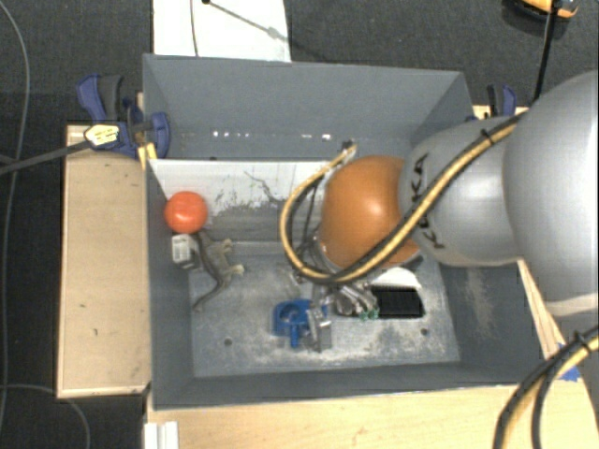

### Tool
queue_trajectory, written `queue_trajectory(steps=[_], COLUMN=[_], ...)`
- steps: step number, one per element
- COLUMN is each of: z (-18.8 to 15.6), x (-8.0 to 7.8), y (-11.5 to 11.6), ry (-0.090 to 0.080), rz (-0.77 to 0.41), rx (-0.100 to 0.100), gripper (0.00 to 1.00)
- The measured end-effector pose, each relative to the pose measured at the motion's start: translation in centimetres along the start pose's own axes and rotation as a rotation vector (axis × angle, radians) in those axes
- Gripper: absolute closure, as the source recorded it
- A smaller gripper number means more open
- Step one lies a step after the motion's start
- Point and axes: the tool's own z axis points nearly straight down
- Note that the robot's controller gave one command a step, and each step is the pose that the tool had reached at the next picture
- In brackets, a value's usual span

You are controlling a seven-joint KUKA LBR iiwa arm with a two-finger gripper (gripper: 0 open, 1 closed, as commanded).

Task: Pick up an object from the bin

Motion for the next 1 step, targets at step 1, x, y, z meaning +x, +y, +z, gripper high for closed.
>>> queue_trajectory(steps=[1], z=[0.00], x=[-0.01], y=[-0.01], ry=[0.000], rz=[0.002], rx=[0.000], gripper=[1.00])
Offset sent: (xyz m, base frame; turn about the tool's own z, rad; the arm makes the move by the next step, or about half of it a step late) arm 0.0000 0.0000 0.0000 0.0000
